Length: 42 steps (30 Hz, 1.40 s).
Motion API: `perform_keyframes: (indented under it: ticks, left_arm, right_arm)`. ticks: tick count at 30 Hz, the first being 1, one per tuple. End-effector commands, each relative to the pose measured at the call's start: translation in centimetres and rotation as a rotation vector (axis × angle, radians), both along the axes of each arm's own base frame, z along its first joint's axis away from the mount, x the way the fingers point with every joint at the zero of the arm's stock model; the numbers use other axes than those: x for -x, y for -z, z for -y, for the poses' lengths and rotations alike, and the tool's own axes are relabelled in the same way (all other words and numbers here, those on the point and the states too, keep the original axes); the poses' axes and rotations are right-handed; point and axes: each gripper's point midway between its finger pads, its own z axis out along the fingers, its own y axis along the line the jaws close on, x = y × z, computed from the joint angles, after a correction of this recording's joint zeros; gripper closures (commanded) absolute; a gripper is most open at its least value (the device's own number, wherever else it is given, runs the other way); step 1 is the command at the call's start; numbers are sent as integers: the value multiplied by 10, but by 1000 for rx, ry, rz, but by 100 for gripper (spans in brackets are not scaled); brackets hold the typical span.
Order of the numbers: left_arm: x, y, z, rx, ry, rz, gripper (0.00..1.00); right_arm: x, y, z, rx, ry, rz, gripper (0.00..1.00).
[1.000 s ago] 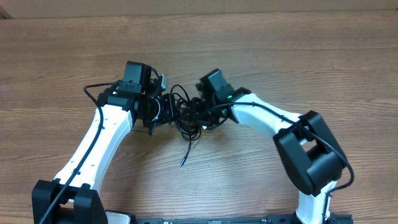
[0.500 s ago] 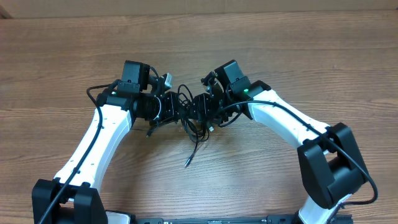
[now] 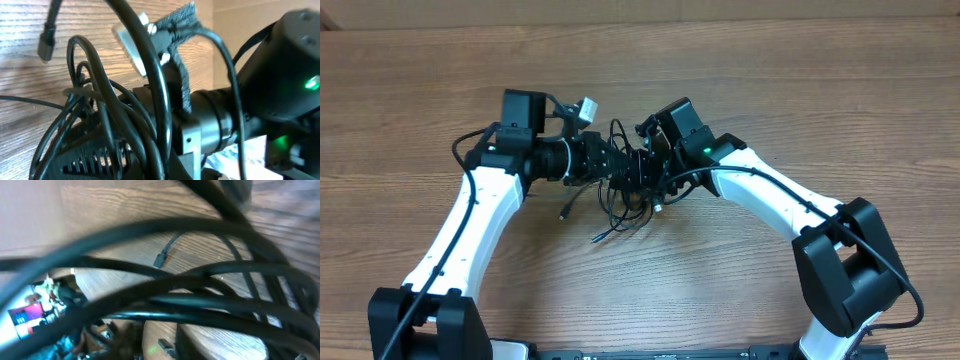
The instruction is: Untangle cables
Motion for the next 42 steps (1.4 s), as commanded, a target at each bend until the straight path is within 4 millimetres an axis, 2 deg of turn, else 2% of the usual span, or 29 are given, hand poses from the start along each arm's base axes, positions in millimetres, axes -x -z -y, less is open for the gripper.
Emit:
perform_keyframes:
  ticks: [1,3,5,7,8,9,10,12,13,15,16,17,18,19,20,21,24,26,28,29,30,31,32,33,35,38,40,42]
  left_arm:
    - [8,-30,6,149,72,12,96]
    - [4,-28,1,135,54,22,96]
    - [-2,-17,-7,67,18,36,96]
    - [-8,12,-25,-109,-61,15,96]
    - [-8,31,-41,-236,-110,-13,96]
    - [-7,37,-47,-283,-119,-18,96]
    - [-2,49,-59,-376,-115,-20,96]
    - [1,55,-65,-440,-63,24,96]
    - [4,57,-66,-457,-23,51,96]
    - [10,58,-63,-468,57,104,96]
    - [14,54,-56,-431,113,141,96]
    - [20,42,-40,-336,215,231,96]
    - [30,23,-22,-197,328,355,96]
    - [33,14,-16,-141,362,402,95]
    - [38,1,-8,-57,402,467,95]
    - [41,-6,-3,-7,423,506,95]
    - [48,-25,4,112,449,566,94]
    - [48,-21,4,94,449,553,94]
    - [47,-8,3,34,448,501,92]
    - [44,11,1,-35,436,429,89]
    - [39,37,-5,-131,413,333,78]
    - [36,50,-9,-181,393,279,68]
    - [31,69,-18,-251,351,190,44]
    - [28,86,-25,-308,311,109,30]
    - [25,103,-36,-367,232,-10,26]
    - [12,86,-43,-417,204,17,18]
    - [3,75,-46,-449,194,35,18]
    - [-10,60,-60,-545,137,26,19]
  right_arm:
    - [4,0,-3,-4,11,-35,96]
    - [-4,-5,6,-30,29,-48,96]
    - [-12,-20,17,-72,30,-27,96]
    - [-18,-43,29,-95,45,26,96]
    - [-21,-57,39,-90,67,63,96]
    - [-22,-65,45,-84,76,92,96]
    - [-27,-77,67,-18,146,143,96]
    - [-33,-80,97,99,247,185,96]
    - [-35,-75,118,190,307,188,96]
    - [-31,-64,137,273,345,156,96]
    - [-28,-62,140,290,330,155,96]
    - [-26,-61,140,298,292,174,89]
    - [-22,-62,137,284,249,182,75]
    - [-20,-63,133,263,218,188,66]
    - [-16,-69,124,212,150,212,46]
    - [-12,-73,117,175,106,226,41]
    - [-2,-85,101,60,-3,255,33]
    - [-3,-84,103,74,7,253,32]
    - [-8,-76,112,139,78,219,32]
    - [-11,-67,124,216,143,194,32]
    - [-12,-63,131,255,171,183,32]
    - [-12,-60,134,275,177,181,32]
    - [-12,-58,137,295,182,177,32]
    - [-11,-58,137,297,181,175,32]
    - [-13,-57,139,308,187,181,31]
    - [-16,-57,140,313,194,195,27]
    - [-16,-58,140,312,195,198,26]
    - [-16,-57,140,312,194,196,25]
